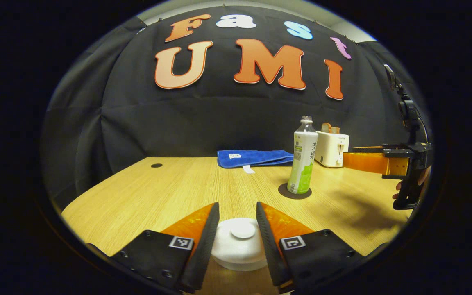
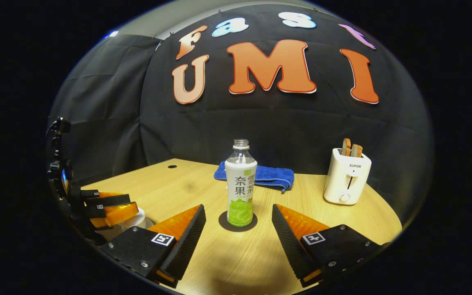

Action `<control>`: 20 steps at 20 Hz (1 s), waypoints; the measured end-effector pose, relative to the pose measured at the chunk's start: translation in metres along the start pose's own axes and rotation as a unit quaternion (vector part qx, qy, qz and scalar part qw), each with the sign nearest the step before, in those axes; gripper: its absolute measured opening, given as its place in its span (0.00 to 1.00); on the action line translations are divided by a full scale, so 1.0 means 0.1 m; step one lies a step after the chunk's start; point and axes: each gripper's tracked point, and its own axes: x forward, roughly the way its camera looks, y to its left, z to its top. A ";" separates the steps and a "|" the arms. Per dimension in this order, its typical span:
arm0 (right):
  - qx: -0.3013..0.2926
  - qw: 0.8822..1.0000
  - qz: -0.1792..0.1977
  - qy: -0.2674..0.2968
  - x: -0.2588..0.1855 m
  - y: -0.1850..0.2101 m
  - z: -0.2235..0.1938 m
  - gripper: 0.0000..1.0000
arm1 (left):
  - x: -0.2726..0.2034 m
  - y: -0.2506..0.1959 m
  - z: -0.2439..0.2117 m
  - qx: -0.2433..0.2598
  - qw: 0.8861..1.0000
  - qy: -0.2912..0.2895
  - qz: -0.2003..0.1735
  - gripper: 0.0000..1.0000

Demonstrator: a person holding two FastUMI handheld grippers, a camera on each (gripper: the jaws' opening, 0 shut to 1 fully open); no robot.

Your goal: Open the teacup lid with one hand, grasp the water bottle and pour water into the teacup with the other hand; after pouring, place the water bottle on the coaster and then close the teacup lid.

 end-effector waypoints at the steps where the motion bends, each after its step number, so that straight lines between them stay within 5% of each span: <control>1: 0.002 1.000 -0.001 -0.003 -0.04 0.02 0.00 0.98 | -0.02 -0.02 0.04 0.001 1.000 -0.006 0.000 0.70; 2: 0.002 1.000 -0.005 -0.006 -0.10 0.01 0.01 0.98 | -0.03 -0.04 0.07 0.009 1.000 -0.006 0.001 0.81; 8: -0.007 0.999 -0.027 -0.017 -0.41 0.10 -0.04 0.98 | -0.16 -0.05 0.47 0.022 0.998 -0.054 0.020 0.95; 20: 0.003 0.999 -0.012 -0.036 -0.75 0.26 0.13 0.98 | -0.56 0.15 1.48 0.005 0.989 -0.141 0.048 0.95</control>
